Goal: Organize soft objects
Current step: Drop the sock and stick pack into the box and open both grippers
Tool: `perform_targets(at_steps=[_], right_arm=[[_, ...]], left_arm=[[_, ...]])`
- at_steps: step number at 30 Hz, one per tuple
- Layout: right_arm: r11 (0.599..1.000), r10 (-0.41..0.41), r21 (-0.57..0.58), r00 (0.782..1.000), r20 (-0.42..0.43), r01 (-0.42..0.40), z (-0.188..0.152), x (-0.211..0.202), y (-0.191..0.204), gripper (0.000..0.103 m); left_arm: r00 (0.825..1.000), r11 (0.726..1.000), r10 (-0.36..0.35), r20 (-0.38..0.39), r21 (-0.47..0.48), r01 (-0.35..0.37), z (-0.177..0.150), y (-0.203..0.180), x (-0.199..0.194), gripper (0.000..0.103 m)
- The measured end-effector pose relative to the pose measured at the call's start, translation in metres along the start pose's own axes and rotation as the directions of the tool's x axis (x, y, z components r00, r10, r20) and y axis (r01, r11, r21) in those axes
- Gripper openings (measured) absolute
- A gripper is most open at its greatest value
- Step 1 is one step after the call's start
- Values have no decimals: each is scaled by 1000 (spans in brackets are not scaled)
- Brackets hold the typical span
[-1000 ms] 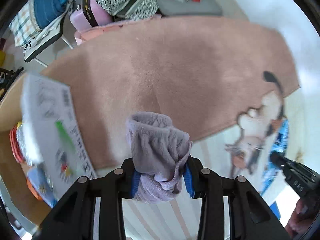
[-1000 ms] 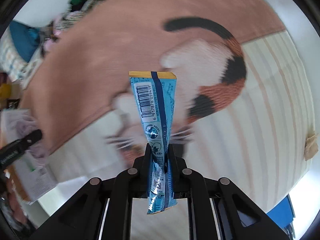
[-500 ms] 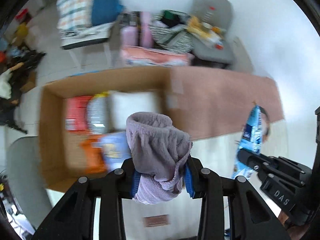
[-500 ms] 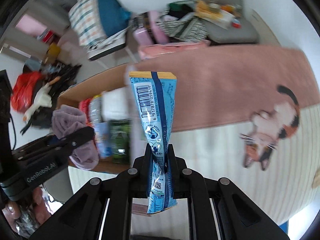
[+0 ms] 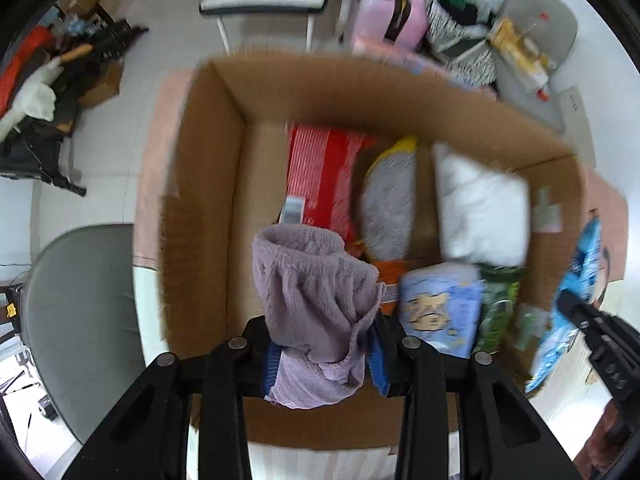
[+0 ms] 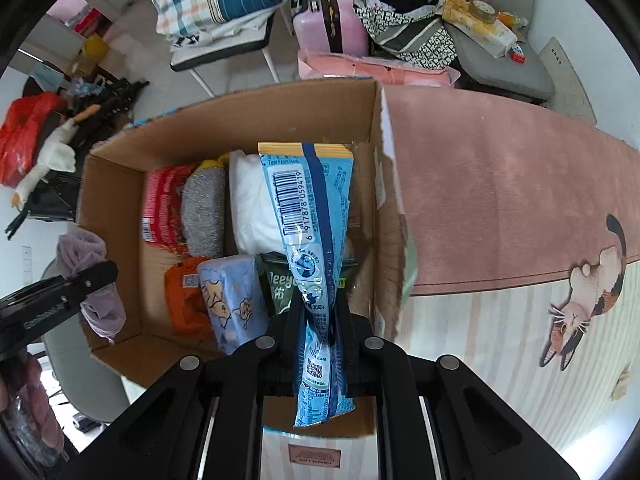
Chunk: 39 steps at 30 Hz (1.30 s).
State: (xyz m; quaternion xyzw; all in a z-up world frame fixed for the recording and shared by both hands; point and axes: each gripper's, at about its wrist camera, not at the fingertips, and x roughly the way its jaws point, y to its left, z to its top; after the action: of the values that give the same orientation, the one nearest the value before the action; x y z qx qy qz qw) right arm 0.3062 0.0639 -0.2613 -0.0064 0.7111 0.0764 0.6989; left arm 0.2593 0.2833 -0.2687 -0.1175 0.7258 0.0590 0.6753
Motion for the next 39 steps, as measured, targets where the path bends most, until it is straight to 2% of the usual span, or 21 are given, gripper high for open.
perform_targets(at_steps=[7,14,15,16,17,18,19,20,21,22,23,25,27,30,39], right_arm=[[998,-66,-6,996,-56,66,11,34,-4,13],[994,-106,-6,990,-88,106,17,46,-5,14],[994,-105,-3,990,-92,105,18,47,-6,16],[994,-113,-8,989,-95,113,18,47,-5,17],[993,-119,-12,988,-97,118,18,45,-4,23],[993,-114,-6,989,-93,114,18,43,-5,39],[994,-108,-9,990,-89,108,18,40,-4,48],[995,-101,-13,991,-86,100,18,37,-3,60],[994,-106,-15,991,-81,105,17,34,-3,68],[995,-99,-20,992,-76,97,17,32,-1,68],[995,-96,-22,993,-76,94,16,31,0,68],[996,-92,-26,993,-79,90,15,28,0,70],[997,-72,-24,994,-81,70,11,26,2,89],[999,-36,-30,995,-98,33,4,27,7,102],[997,-64,-43,995,-79,60,-13,19,16,103]], left_arm=[[994,1000,21,-107,24,-18,3,0,47,33],[989,1000,9,-149,4,-9,7,6,55,37],[988,1000,1,-155,-7,-3,7,8,54,38],[988,1000,-6,-157,-12,4,6,8,53,45],[988,1000,-16,-156,-13,14,6,8,51,57],[988,1000,-13,-151,-10,11,7,9,49,65],[991,1000,-10,-135,-1,10,6,7,44,76],[992,1000,-14,-123,9,15,6,6,38,79],[993,1000,-10,-117,14,12,4,4,35,79],[994,1000,-8,-108,15,9,3,3,30,83],[995,1000,-12,-101,15,13,1,1,27,93],[997,1000,-13,-77,17,15,-2,-4,20,96],[998,1000,-3,-61,23,4,-5,-4,11,100],[1000,1000,-2,-31,25,3,-15,-7,2,102],[999,999,18,38,26,-19,-37,-10,-31,102]])
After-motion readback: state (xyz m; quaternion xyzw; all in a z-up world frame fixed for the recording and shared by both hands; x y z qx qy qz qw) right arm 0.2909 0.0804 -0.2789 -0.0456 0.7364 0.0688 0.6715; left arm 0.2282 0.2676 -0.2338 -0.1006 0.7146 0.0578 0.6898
